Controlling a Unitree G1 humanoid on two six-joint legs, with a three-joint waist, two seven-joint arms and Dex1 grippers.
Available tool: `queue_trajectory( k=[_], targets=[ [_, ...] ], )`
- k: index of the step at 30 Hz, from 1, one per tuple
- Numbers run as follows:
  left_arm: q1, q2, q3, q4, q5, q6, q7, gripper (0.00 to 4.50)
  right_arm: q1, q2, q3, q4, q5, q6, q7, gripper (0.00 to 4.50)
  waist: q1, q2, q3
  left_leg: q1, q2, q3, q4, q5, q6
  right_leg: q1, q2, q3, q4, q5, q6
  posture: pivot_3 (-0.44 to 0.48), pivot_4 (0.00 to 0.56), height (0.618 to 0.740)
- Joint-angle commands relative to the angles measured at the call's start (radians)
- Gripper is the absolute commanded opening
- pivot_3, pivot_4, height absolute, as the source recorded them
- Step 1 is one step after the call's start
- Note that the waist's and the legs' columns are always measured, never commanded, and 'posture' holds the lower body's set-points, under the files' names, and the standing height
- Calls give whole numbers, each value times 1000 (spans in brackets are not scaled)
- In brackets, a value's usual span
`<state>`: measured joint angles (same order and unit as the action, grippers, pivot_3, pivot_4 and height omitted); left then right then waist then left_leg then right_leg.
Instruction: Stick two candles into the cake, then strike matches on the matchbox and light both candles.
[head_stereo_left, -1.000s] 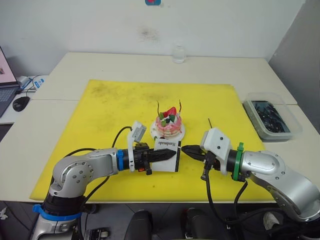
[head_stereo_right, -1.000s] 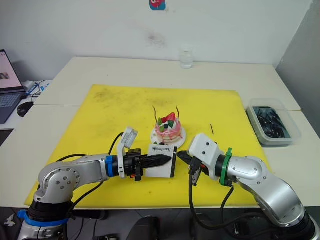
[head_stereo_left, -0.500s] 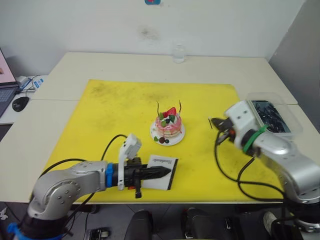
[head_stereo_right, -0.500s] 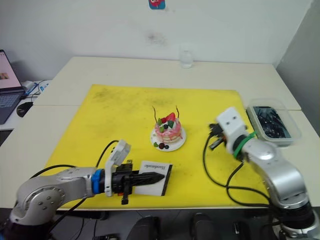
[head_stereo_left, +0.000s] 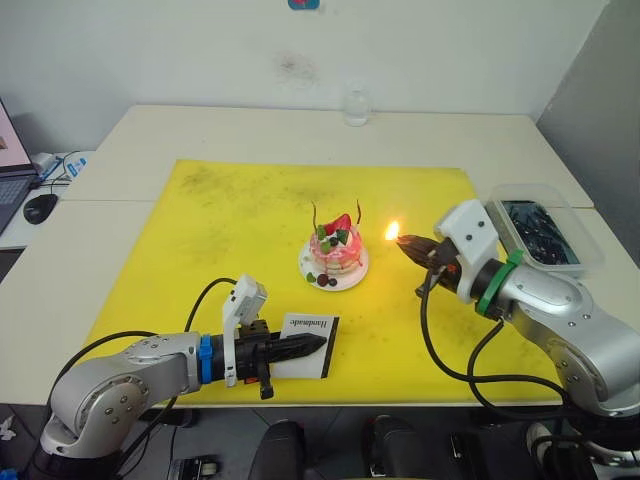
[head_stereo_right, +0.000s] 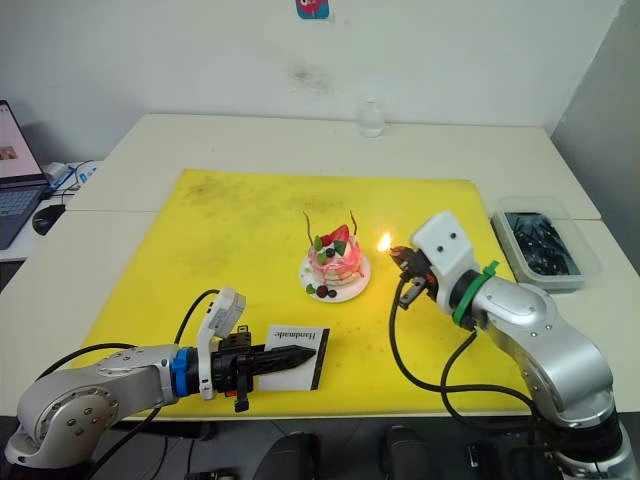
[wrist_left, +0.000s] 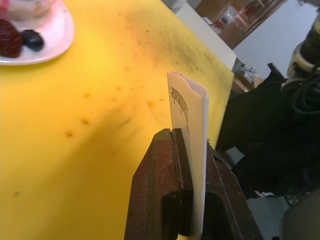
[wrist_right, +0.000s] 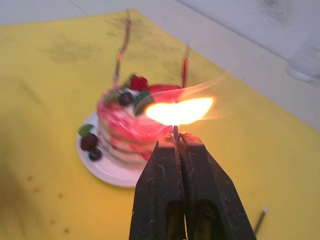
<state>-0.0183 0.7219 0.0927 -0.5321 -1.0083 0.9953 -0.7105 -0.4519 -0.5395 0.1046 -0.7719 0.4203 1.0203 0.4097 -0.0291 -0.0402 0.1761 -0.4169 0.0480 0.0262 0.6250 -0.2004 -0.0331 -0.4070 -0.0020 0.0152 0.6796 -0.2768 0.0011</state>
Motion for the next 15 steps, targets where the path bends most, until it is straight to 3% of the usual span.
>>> queue_trajectory(
  k=[1,8,15],
  targets=[
    [0,12,-6,0,26,-33,-32,0,-70,36,58,-18,-1,8,-17,59,0,0,0,0,0,0,0,0,0,0,0,0,0,0,0,0,150,740],
    [-10,8,-22,10,60,-52,-52,0,-236,142,176,152,-95,-45,-65,59,0,0,0,0,0,1,0,0,0,0,-1,1,0,0,0,0,150,740],
    [-19,-10,-45,14,85,-66,-54,0,-292,206,248,319,-189,-180,-46,59,0,0,0,-1,0,1,0,0,0,-1,0,1,0,0,0,0,150,740]
  ],
)
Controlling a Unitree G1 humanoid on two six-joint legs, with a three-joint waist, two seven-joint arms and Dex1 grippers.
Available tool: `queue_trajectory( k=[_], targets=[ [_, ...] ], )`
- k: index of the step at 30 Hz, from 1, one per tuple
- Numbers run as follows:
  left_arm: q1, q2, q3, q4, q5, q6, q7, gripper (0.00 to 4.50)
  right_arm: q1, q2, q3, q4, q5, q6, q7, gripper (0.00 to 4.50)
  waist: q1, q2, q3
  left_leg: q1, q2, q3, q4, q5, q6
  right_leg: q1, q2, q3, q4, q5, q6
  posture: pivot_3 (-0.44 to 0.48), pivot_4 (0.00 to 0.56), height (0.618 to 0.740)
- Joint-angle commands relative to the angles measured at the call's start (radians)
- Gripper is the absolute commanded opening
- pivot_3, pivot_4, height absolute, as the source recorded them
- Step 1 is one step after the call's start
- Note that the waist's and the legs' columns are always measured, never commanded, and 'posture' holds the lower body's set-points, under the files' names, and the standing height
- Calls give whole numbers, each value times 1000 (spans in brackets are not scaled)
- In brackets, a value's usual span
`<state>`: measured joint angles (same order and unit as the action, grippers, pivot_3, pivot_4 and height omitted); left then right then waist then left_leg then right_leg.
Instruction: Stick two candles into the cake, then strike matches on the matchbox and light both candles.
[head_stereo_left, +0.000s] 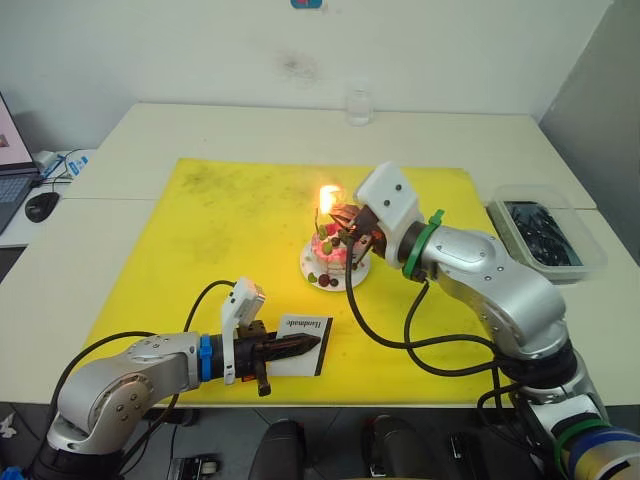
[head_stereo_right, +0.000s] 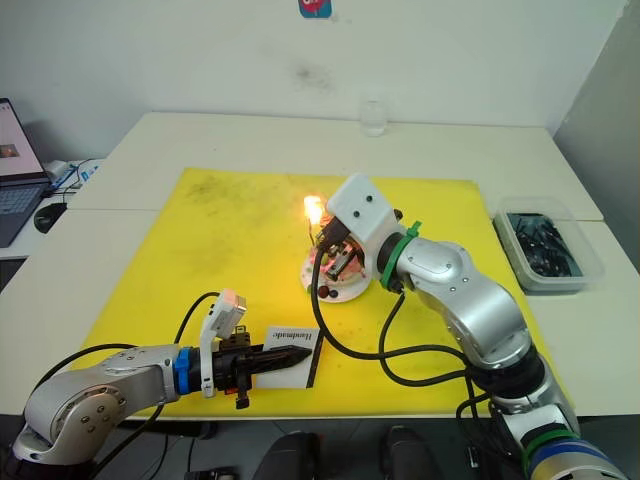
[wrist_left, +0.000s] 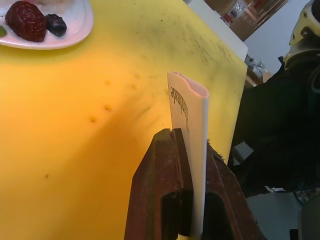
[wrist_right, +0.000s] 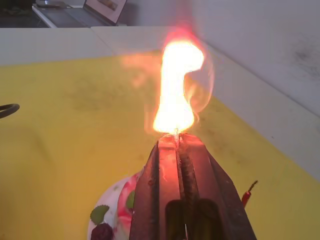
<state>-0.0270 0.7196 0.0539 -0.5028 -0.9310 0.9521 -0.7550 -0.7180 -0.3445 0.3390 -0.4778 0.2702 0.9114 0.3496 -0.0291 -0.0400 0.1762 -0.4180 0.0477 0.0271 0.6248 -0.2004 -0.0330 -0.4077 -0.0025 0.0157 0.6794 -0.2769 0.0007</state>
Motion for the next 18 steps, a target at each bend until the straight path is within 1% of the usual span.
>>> queue_trajectory(
  k=[1,7,18],
  targets=[
    [-12,-10,-8,-15,9,-23,-9,0,-28,13,18,37,-46,-84,22,59,0,0,0,0,0,0,0,0,0,0,0,0,0,0,0,0,150,740],
    [-17,-21,-12,-18,15,-22,-6,0,-12,20,35,66,-84,-130,47,59,0,0,0,0,0,0,0,0,0,0,0,-1,0,0,0,0,150,740],
    [-36,-38,-19,-27,9,-6,9,0,16,44,23,74,-102,-114,67,59,0,0,0,0,0,0,0,0,0,0,0,-1,0,0,0,0,150,740]
  ],
)
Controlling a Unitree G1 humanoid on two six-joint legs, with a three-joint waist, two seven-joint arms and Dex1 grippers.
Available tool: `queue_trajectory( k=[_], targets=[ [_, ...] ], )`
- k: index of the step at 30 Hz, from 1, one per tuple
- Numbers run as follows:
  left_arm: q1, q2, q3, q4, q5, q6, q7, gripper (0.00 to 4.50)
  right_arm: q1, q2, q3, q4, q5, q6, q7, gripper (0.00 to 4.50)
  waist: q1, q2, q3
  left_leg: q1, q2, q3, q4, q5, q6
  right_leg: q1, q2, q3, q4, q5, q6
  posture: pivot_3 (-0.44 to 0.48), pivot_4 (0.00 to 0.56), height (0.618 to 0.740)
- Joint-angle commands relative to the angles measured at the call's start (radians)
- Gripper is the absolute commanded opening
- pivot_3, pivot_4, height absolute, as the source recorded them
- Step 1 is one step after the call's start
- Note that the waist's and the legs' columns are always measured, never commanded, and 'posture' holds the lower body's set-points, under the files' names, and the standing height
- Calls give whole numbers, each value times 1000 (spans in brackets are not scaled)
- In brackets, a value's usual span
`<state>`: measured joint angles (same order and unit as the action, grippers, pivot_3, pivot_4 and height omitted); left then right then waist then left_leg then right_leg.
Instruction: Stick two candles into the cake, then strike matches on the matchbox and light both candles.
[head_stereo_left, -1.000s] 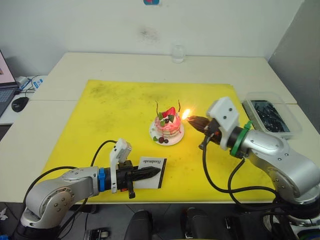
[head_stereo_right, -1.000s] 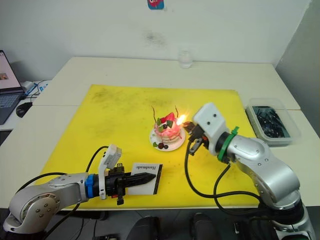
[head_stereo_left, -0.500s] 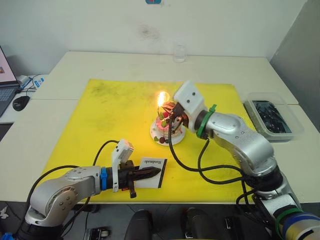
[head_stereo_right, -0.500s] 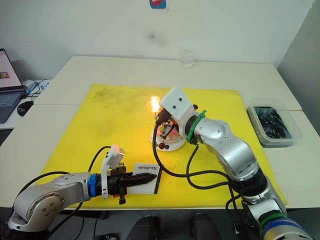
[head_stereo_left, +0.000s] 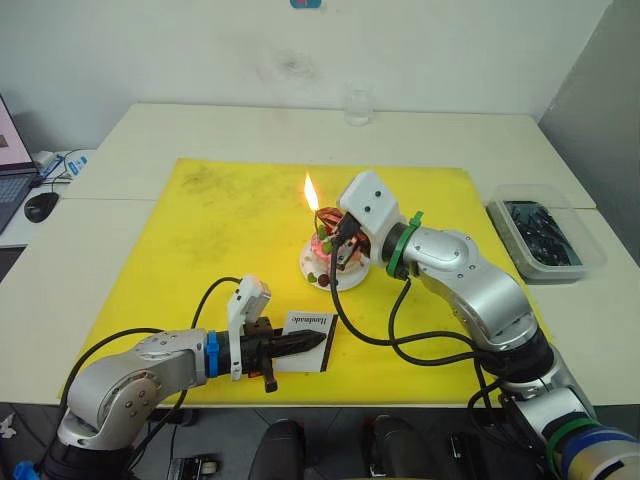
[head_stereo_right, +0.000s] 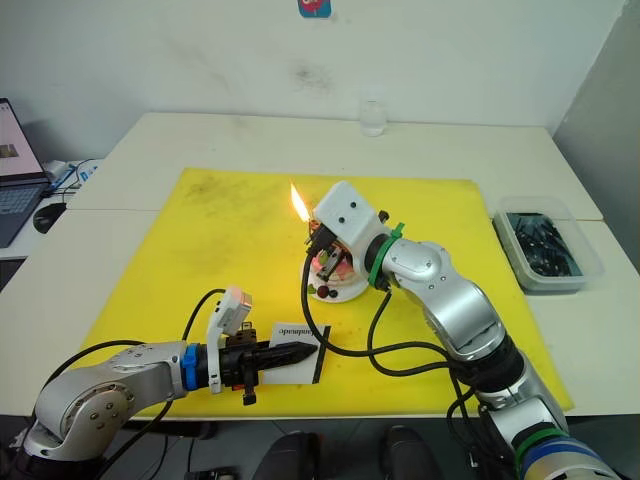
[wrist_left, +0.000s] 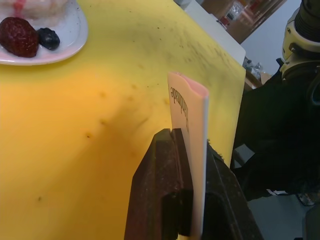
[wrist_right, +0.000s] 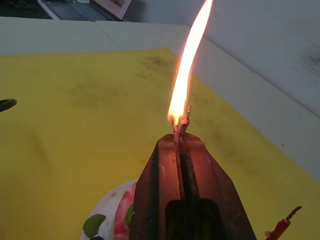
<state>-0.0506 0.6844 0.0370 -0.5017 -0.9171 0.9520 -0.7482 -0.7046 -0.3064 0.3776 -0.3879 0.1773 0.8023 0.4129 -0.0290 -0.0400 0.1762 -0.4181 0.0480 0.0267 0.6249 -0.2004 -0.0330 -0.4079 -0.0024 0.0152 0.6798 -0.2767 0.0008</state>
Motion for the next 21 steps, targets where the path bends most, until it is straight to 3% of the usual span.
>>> queue_trajectory(
  k=[1,21],
  targets=[
    [-14,-3,-3,-27,-6,-5,3,0,4,8,-16,-15,-9,-3,5,59,0,0,0,0,0,0,0,0,0,0,0,0,0,0,0,0,150,740],
    [-4,-7,-17,-20,8,-18,-11,0,13,65,-77,-1,2,55,-14,59,0,0,0,0,0,0,0,0,0,0,0,0,0,0,0,0,150,740]
  ],
)
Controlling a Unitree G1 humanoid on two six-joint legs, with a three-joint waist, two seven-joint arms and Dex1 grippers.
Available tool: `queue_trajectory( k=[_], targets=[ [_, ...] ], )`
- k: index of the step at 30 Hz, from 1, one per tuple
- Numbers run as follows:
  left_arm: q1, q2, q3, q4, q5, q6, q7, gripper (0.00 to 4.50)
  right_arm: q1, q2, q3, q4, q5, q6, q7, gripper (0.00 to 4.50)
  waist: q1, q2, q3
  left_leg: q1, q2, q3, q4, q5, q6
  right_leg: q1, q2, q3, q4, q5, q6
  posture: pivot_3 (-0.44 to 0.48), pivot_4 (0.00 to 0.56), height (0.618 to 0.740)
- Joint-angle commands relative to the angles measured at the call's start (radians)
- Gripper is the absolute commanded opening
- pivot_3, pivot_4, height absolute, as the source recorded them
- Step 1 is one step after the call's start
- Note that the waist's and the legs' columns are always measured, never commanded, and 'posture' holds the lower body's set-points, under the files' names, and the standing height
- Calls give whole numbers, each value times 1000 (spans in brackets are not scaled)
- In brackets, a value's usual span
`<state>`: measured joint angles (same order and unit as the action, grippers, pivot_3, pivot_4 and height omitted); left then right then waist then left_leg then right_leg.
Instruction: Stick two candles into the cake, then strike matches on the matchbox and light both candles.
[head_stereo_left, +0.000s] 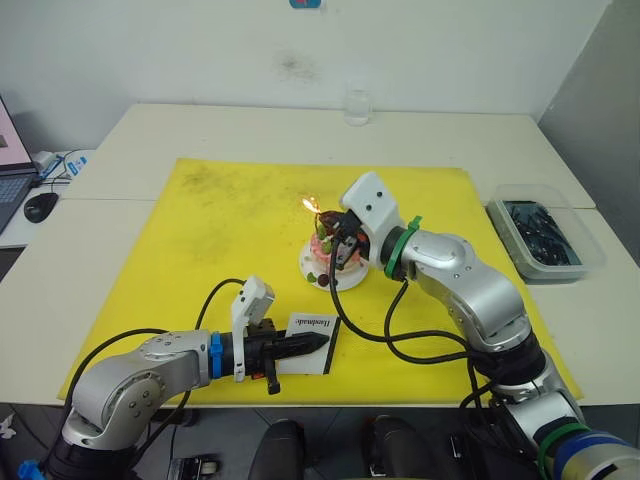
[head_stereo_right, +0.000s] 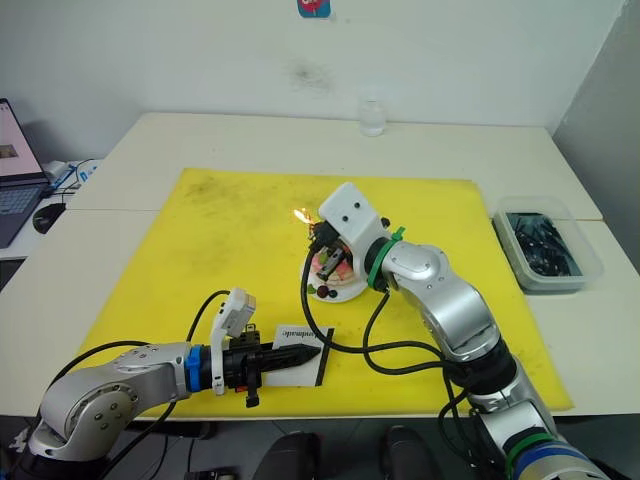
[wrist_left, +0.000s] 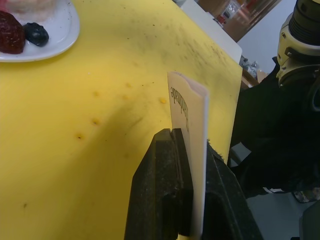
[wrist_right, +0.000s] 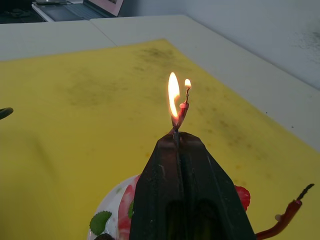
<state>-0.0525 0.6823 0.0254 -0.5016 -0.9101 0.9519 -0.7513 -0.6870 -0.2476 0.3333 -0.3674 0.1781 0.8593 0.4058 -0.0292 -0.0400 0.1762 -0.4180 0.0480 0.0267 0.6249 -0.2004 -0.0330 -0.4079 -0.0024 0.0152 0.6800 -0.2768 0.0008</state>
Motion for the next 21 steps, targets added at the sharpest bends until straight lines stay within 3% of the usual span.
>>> queue_trajectory(
  k=[1,15,21],
  targets=[
    [-3,-6,-6,-21,1,-17,-8,0,-4,6,-34,-25,2,1,-7,59,0,0,0,0,0,0,0,0,0,0,0,0,0,0,0,0,150,740],
    [-11,-10,-4,-25,-3,-6,-3,0,27,1,-59,-114,45,53,18,59,0,0,0,0,0,0,0,0,0,0,0,0,0,0,0,0,150,740],
    [-23,-15,-6,-18,-5,-1,-4,0,76,-79,-122,-245,122,135,70,59,1,0,0,0,0,0,0,0,0,0,0,0,0,0,0,0,150,740]
  ],
)
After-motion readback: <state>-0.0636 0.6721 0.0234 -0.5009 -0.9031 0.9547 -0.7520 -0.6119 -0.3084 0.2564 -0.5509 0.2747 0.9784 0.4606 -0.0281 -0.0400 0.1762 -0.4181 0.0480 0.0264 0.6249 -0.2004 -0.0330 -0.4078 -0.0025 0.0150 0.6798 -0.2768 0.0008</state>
